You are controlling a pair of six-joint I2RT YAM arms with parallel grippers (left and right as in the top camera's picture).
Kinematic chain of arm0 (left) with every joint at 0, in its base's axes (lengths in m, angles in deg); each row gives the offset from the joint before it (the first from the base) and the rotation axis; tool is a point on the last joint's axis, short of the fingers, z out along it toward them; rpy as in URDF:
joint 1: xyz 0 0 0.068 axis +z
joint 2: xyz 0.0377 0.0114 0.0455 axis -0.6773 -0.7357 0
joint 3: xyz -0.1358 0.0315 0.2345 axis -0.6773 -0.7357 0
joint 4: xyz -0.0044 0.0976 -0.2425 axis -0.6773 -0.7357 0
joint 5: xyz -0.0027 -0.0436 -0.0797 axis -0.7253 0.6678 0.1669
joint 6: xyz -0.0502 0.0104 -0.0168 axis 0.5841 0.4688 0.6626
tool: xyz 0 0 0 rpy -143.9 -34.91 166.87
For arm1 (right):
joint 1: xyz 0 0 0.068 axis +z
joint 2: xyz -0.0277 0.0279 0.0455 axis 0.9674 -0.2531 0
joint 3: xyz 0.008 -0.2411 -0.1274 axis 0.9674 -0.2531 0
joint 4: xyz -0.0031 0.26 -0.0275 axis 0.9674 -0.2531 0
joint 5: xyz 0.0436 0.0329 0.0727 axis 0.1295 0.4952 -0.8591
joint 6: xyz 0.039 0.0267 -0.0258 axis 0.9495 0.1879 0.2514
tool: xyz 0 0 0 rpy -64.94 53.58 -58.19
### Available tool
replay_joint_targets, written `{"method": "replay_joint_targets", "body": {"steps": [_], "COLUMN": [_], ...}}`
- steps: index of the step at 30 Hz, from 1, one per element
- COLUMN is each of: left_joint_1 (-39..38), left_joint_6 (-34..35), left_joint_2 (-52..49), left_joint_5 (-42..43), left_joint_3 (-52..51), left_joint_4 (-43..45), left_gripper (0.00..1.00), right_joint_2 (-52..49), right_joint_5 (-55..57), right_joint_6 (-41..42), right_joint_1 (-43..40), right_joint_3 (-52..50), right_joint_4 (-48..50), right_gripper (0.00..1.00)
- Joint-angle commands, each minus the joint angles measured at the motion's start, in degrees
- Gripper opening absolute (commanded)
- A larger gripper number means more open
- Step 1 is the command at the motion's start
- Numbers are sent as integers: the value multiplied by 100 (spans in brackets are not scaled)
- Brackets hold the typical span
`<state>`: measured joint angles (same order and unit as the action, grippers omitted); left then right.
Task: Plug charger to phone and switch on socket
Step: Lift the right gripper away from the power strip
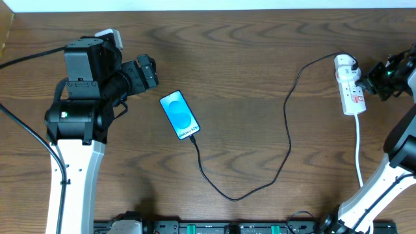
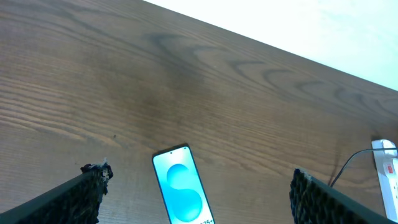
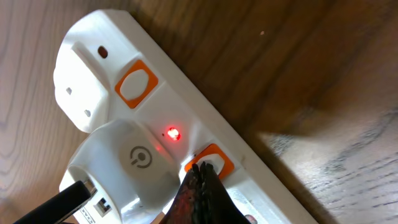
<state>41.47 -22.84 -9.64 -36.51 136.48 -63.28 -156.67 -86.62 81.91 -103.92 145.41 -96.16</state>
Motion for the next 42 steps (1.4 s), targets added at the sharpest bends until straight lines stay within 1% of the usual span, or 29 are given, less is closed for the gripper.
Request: {"method": "replay_joint_targets", "body": {"steps": [1,6,8,11,14,17,19,21,23,27,28,29,31,33,34,35,42], "left_joint_1": [11,11,11,11,11,11,11,11,11,11,11,11,11,11,11,11,11], "left_joint_6": [-55,-55,-55,-55,-55,-55,-55,-55,-55,-55,-55,-55,-55,-55,-55,-55,-55], "left_joint_2": [39,39,39,39,39,39,39,39,39,39,39,39,39,39,39,39,39], "left_joint_5": [7,7,7,7,7,7,7,7,7,7,7,7,7,7,7,7,7], "left_joint_3": [20,20,20,20,20,20,20,20,20,20,20,20,20,20,20,20,20], "left_joint_4": [-11,-11,-11,-11,-11,-11,-11,-11,-9,-11,-11,-11,-11,-11,-11,-11,-11], "left_gripper": [95,95,95,95,95,95,95,95,95,95,95,95,95,95,95,95,95], "right_joint_2": [313,1558,2033,2719,3327,3904,4210,4437,4656,4701,4688,4688,4690,4690,4690,4690,4690], "right_joint_5": [310,59,-177,-444,-645,-564,-238,334,1067,1469,1641,1759,2028,2151,2162,2159,2138], "right_joint_6": [101,50,-151,-522,-1040,-1685,-1923,-1937,-1932,-1930,-1930,-1928,-1928,-1908,-1908,-1908,-1908], "right_joint_1": [-343,-839,-949,-951,-723,-138,417,1051,2033,3119,3482,3676,4037,4247,4339,4369,4391], "right_joint_3": [-136,-131,-131,-131,-131,-131,-131,-131,-131,-133,-136,-136,-136,-136,-136,-136,-136], "right_joint_4": [-136,-323,-417,-586,-822,-1200,-1443,-1633,-1838,-2037,-2092,-2111,-2111,-2092,-2079,-2074,-2247], "right_gripper": [1,1,1,1,1,1,1,1,2,3,6,8,19,34,59,99,99]}}
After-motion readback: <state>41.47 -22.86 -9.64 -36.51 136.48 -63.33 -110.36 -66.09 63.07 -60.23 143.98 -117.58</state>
